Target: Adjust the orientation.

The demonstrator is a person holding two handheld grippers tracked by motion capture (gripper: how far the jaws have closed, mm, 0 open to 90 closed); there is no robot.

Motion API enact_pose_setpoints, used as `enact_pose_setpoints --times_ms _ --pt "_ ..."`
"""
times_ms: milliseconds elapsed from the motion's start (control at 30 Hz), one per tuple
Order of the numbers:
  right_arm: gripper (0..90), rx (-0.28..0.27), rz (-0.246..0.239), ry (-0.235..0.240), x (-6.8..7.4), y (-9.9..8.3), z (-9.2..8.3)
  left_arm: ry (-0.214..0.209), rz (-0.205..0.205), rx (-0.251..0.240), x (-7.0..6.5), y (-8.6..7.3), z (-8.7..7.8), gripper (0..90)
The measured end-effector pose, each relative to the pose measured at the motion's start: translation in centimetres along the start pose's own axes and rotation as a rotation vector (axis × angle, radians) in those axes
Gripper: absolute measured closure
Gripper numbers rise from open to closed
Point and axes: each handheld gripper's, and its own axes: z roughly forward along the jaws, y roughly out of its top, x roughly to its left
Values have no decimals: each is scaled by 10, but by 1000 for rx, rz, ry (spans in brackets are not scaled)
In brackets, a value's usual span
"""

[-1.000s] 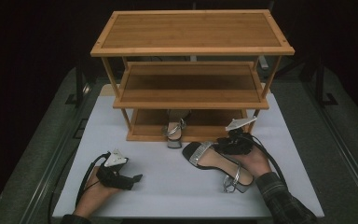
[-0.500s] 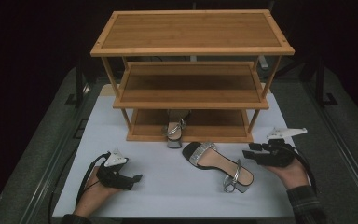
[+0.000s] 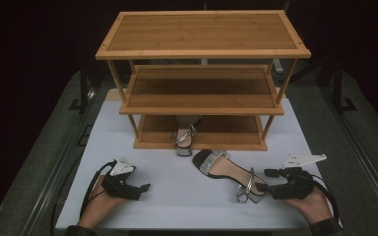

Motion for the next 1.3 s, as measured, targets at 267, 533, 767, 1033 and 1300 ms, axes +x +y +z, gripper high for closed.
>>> enact_pose_setpoints --times_ms 267,533,767,1033,1300 --pt "246 71 -32 14 8 10 33 0 1 0 0 0 0 127" --pt "324 127 -58 -11 15 8 46 0 1 0 0 0 0 127" --pt "357 152 -79 -39 18 9 49 0 1 0 0 0 0 127" --pt "377 139 -97 -61 16 10 45 -1 1 1 0 0 0 127" --pt "381 48 -90 -81 14 9 28 0 0 0 0 0 0 127"
